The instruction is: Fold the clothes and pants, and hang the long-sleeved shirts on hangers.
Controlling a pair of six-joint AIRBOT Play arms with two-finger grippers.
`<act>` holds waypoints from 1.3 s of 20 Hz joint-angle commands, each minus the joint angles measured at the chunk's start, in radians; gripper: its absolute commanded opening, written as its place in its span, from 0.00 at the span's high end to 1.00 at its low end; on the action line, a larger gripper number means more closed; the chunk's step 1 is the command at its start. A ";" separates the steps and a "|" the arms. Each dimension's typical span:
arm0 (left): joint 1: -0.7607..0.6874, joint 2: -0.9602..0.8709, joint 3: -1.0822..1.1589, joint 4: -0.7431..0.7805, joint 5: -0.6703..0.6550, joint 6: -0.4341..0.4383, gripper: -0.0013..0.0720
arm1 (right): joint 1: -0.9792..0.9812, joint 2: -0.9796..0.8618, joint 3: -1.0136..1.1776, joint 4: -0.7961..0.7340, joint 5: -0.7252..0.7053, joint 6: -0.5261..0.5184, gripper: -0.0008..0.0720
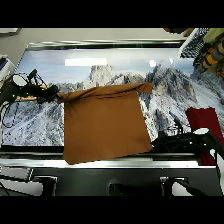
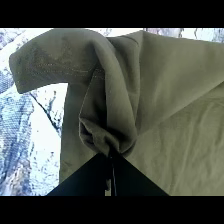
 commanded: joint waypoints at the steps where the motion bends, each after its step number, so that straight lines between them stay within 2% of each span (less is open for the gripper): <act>1: 0.001 0.000 0.001 0.000 0.000 0.000 0.96 | 0.000 0.001 -0.003 0.015 0.034 -0.015 0.92; 6: 0.001 0.000 0.001 0.000 0.000 0.000 0.96 | 0.000 0.001 -0.003 0.024 0.031 -0.008 0.95; 9: 0.001 0.000 0.001 0.001 -0.001 0.001 0.96 | -0.003 0.001 0.087 0.003 -0.020 0.084 0.95; 14: 0.001 -0.001 0.001 0.000 -0.037 0.001 0.96 | -0.002 -0.058 0.651 -0.207 -0.253 0.419 0.95; 16: 0.000 -0.003 0.001 0.000 -0.056 0.000 0.96 | 0.000 -0.169 0.916 -0.211 -0.302 0.489 0.95; 19: -0.007 -0.010 -0.003 0.000 -0.101 0.000 0.96 | 0.034 -0.359 1.194 -0.203 -0.298 0.558 0.95; 22: -0.025 -0.018 -0.004 0.000 -0.135 0.000 0.96 | 0.103 -0.466 1.269 -0.192 -0.270 0.586 0.94; 23: -0.032 -0.018 -0.004 0.000 -0.134 0.000 0.96 | 0.118 -0.476 1.269 -0.193 -0.245 0.586 0.82; 25: -0.042 -0.018 -0.004 0.000 -0.134 0.000 0.96 | 0.121 -0.476 1.270 -0.196 -0.167 0.584 0.49; 26: -0.043 -0.018 -0.004 0.000 -0.135 0.000 0.96 | 0.106 -0.468 1.270 -0.196 -0.111 0.578 0.46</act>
